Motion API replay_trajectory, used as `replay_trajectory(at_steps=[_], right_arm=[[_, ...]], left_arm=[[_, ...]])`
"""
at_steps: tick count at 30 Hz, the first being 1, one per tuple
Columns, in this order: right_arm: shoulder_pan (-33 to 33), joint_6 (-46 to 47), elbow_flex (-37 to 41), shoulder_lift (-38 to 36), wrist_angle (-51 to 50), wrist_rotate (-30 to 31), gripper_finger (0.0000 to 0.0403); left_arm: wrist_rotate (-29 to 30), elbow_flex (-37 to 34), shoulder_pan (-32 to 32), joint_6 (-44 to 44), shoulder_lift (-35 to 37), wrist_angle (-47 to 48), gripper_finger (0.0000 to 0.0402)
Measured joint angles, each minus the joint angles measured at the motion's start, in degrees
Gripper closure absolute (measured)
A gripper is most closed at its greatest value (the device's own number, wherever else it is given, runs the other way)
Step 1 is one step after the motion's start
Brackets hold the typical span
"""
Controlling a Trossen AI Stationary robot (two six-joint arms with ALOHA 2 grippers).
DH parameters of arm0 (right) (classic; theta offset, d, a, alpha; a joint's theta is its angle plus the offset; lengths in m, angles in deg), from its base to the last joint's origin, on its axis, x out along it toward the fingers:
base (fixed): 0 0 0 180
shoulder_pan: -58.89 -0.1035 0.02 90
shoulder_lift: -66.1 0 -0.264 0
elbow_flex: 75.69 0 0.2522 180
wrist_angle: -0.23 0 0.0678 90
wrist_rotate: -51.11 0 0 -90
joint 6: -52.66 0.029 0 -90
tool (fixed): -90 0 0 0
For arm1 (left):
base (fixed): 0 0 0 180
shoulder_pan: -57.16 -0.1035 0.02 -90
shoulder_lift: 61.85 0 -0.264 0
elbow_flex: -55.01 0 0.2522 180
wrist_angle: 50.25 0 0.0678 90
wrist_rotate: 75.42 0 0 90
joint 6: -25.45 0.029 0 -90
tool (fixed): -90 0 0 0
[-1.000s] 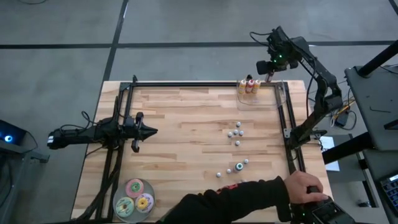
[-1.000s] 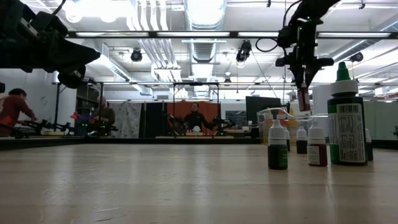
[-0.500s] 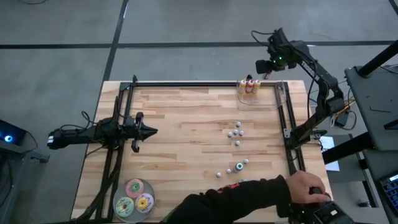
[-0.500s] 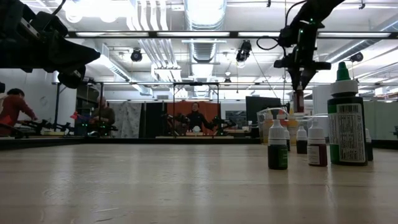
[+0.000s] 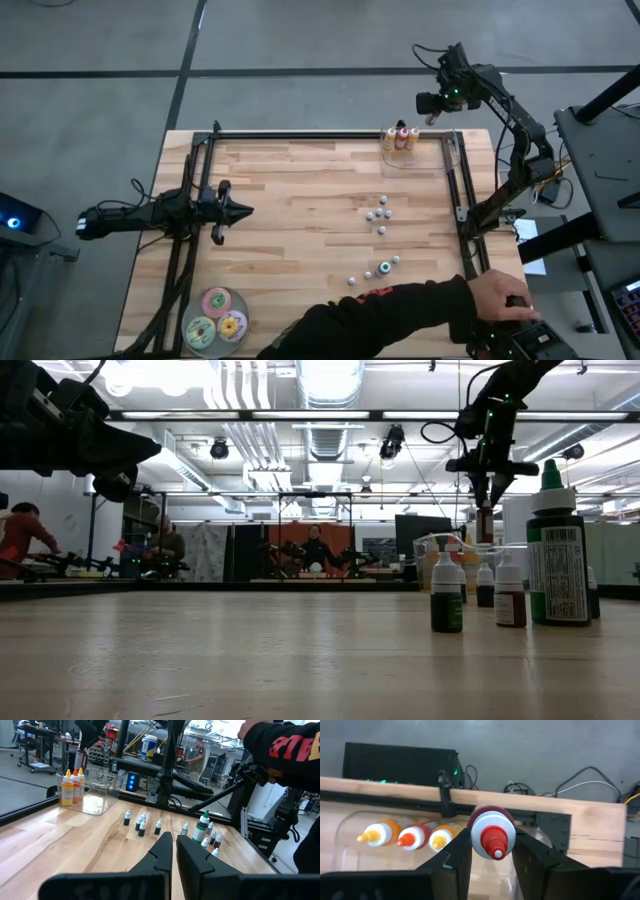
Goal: Pick & Place food coloring
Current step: Put the big red food coloring bottle into the bin
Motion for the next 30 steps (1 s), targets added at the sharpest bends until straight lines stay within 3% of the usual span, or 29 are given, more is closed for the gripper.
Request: replay_trajectory(at_steps=[7,14,21,30], right_arm=[[-0.01,-2.91,0.14,0.00,-2.16,-0.31,0.0294],[-0.01,-14.35,0.96,0.00,-3.41,-0.73,0.0294],[-0.01,-22.76,3.17,0.00,-1.36,-5.56,0.0294],[-0.01,-21.55,7.25,0.03,0.82,-5.78,0.0294]], left_arm=[[0.02,0.00,0.00,0.00,0.00,0.00,0.0402],[0.00,-0.02,0.00,0.00,0.00,-0.01,0.0402],[0.00,-0.02,0.00,-0.01,0.00,-0.01,0.0402],[0.00,0.00,0.00,-0.01,0.00,0.00,0.0402]])
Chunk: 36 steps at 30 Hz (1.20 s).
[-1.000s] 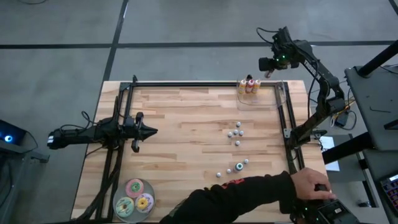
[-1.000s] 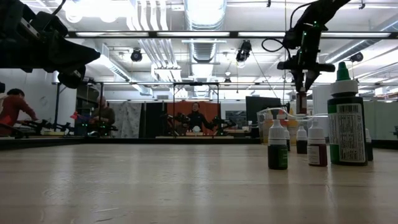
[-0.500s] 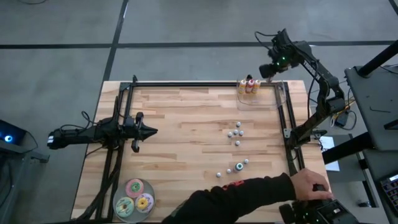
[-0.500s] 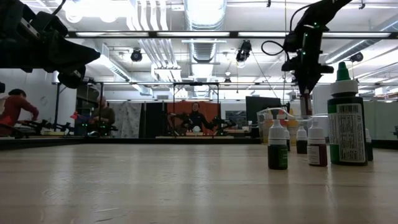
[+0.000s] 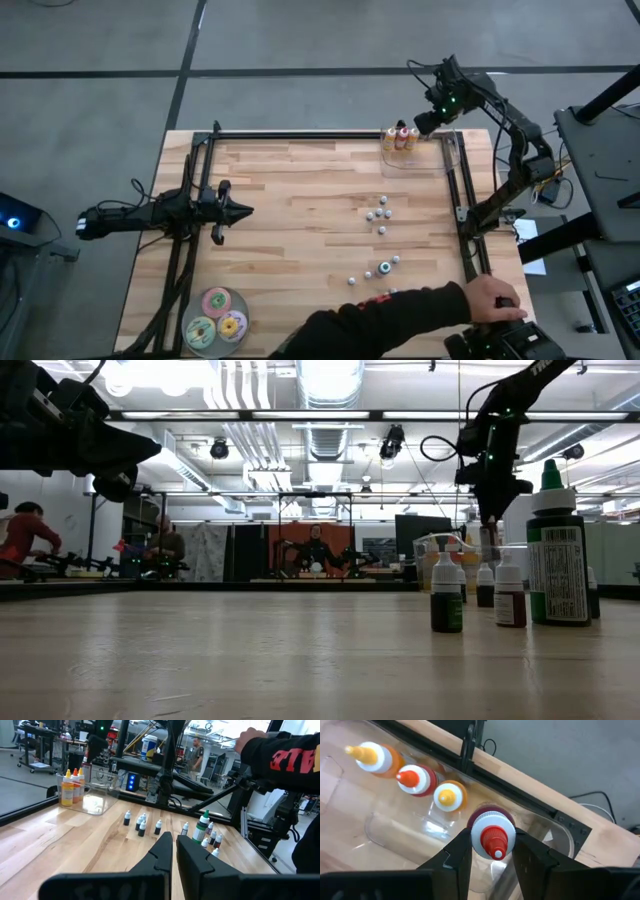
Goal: Pick & Place food coloring
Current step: Put the big red food coloring bottle into the bin
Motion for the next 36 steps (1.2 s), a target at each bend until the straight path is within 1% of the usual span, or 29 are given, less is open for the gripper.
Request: replay_trajectory(at_steps=[18,36], right_arm=[[0.00,1.79,4.39,0.01,6.73,0.15,0.0294],[0.00,1.61,4.55,0.00,7.05,0.20,0.0294]], left_arm=[[0.01,-0.02,0.00,0.02,0.00,-0.01,0.0402],[0.02,-0.02,0.00,0.01,0.00,0.00,0.0402]])
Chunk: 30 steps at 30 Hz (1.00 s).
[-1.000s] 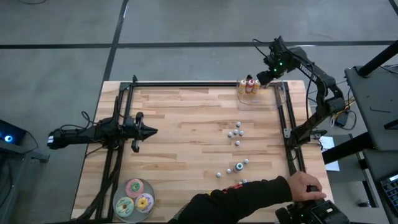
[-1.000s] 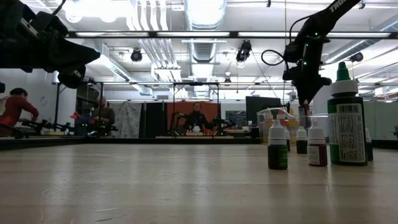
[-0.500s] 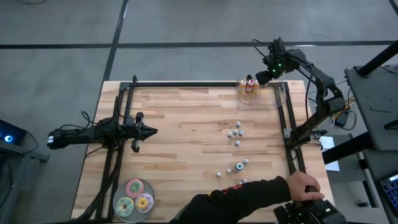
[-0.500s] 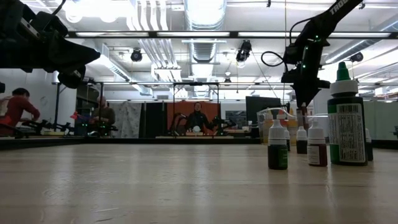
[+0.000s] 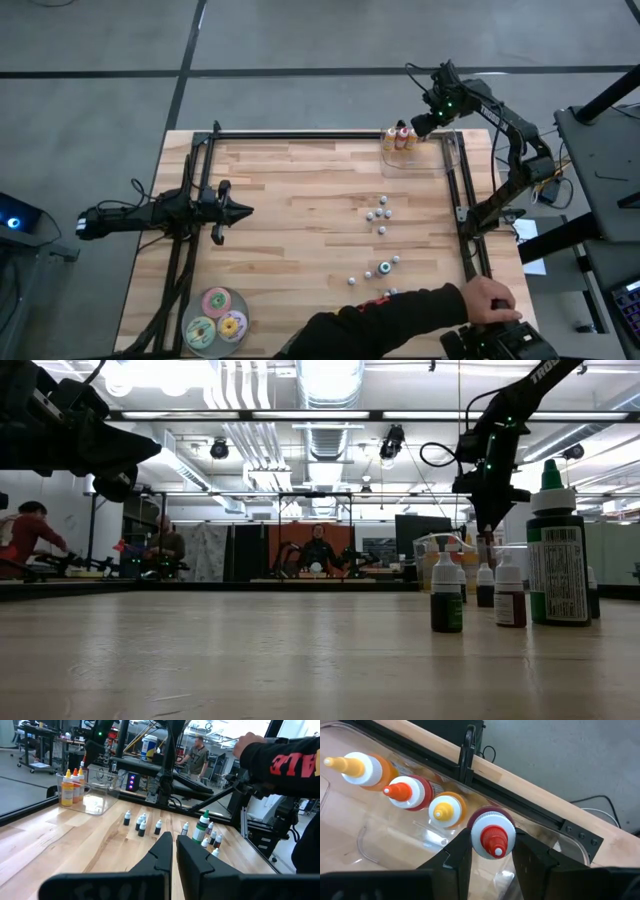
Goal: Pick & Place food coloring
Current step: Put the big red food coloring bottle into the bin
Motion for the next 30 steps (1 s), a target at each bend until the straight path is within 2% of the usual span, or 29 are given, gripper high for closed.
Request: replay_trajectory(at_steps=[11,18,30], right_arm=[[0.00,1.32,-1.39,-1.55,-0.85,0.10,0.0294],[-0.15,1.58,-2.69,-4.38,-2.60,2.97,0.0294],[-6.57,1.91,-2.89,-11.03,-2.54,2.96,0.0294]], left_arm=[[-0.01,0.02,0.00,-0.01,0.00,-0.01,0.0402],[-0.02,0.00,0.00,0.00,0.00,0.00,0.0402],[0.00,0.01,0.00,-0.01,0.00,-0.02,0.0402]])
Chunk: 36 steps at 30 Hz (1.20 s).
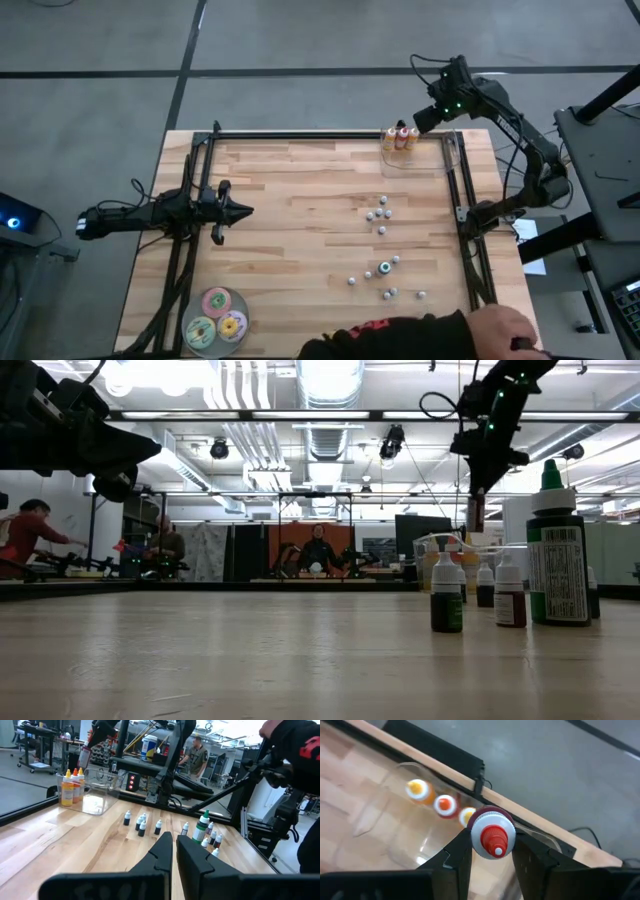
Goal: Pick & Place food coloring
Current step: Put the big red food coloring bottle into the bin
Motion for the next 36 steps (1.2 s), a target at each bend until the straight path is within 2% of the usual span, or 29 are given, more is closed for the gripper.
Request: replay_trajectory(at_steps=[5,14,22,36], right_arm=[[-4.29,-1.74,-0.02,-0.63,0.06,-0.51,0.0294],[-10.80,-9.60,-1.60,2.40,0.35,-6.90,0.0294],[-11.57,-13.40,-2.91,7.26,0.13,-6.45,0.0294],[-14.11,-22.72,-2.08,9.47,0.07,-6.58,0.0294]], left_arm=[[-0.02,-0.02,0.00,0.01,0.00,0.00,0.0402],[-0.01,-0.01,0.00,0.02,0.00,0.01,0.0402],[0.00,-0.02,0.00,0.00,0.00,0.00,0.0402],[-0.01,0.00,0.00,0.00,0.00,0.00,0.0402]])
